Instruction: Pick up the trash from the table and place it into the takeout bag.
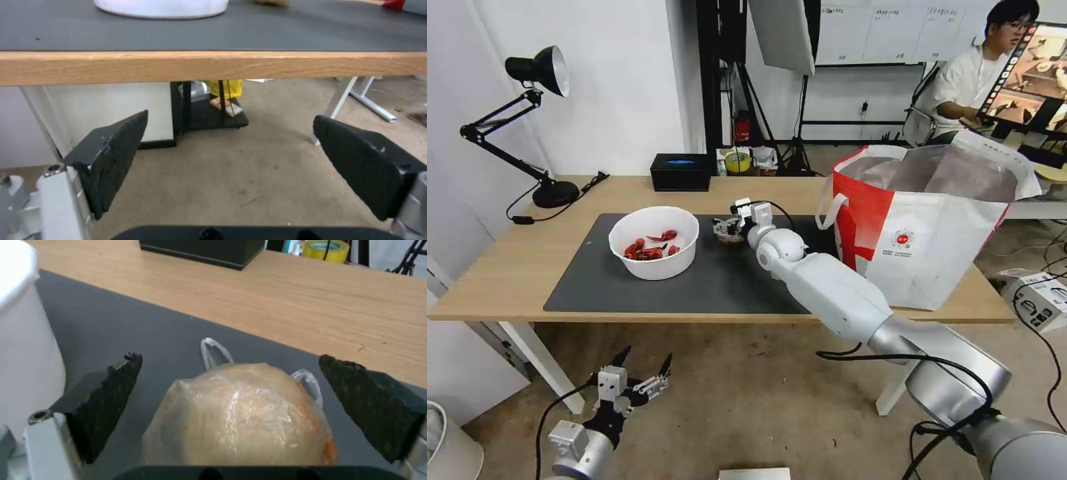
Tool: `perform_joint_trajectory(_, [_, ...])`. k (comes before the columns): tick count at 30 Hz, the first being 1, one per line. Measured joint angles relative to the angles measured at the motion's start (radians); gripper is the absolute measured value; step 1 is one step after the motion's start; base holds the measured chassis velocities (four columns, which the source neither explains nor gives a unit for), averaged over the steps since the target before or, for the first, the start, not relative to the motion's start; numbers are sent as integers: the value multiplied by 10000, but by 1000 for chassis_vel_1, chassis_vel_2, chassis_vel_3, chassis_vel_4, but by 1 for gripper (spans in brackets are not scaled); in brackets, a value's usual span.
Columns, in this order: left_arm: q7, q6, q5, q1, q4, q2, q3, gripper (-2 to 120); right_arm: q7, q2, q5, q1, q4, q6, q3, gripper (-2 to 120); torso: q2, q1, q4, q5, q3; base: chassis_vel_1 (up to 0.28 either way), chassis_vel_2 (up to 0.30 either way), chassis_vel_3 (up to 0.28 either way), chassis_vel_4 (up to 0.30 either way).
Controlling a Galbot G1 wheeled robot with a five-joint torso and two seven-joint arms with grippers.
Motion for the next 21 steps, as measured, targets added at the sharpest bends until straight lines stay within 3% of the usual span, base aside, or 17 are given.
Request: perform_joint_trajectory(21, [26, -103, -201, -62, 75, 20, 46, 100, -502, 578, -381, 132, -1303, -129, 23, 100, 0, -1, 0, 1, 0, 0, 0, 0, 0])
